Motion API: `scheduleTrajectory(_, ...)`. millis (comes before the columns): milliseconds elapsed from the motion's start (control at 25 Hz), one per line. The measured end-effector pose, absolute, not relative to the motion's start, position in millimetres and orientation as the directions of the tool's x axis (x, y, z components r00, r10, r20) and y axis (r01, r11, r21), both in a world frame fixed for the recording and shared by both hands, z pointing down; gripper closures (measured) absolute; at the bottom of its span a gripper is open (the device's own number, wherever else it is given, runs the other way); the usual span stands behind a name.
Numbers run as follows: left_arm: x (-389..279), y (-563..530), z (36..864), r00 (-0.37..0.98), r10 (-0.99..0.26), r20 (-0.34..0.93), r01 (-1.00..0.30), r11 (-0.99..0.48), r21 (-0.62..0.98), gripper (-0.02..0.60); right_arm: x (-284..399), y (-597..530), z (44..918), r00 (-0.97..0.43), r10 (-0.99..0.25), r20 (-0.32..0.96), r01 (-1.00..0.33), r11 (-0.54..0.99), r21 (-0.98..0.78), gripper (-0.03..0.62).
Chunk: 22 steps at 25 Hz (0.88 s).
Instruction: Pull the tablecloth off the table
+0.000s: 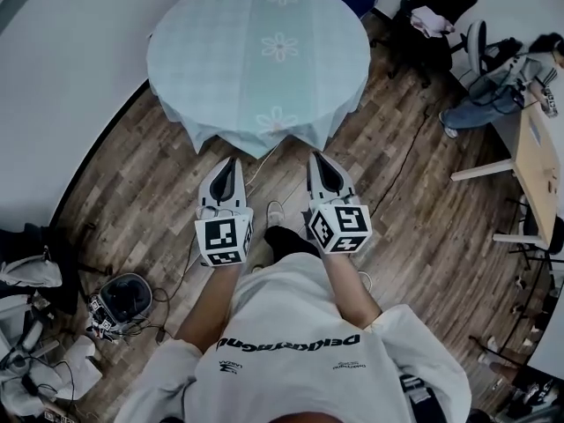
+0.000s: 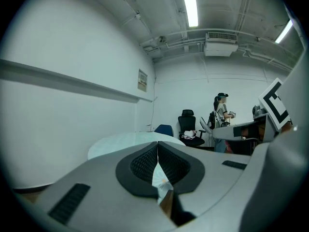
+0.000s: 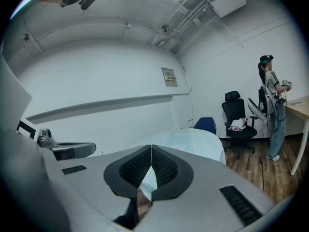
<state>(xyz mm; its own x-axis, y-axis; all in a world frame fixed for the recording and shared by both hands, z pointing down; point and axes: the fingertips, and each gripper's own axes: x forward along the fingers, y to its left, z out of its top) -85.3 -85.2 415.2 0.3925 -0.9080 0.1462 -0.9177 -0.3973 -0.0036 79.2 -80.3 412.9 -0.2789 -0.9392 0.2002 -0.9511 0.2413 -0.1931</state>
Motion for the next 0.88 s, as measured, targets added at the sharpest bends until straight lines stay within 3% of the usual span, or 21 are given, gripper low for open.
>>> scheduleTrajectory(880, -45.9, -329.3, 474.3, 0.307, -0.895, 0.324, -0.948, -0.318, 0.019, 0.565, 118.6, -328.7, 492.6, -0.335, -0.861, 0.382, -0.933, 0.245, -0.265, 0.557)
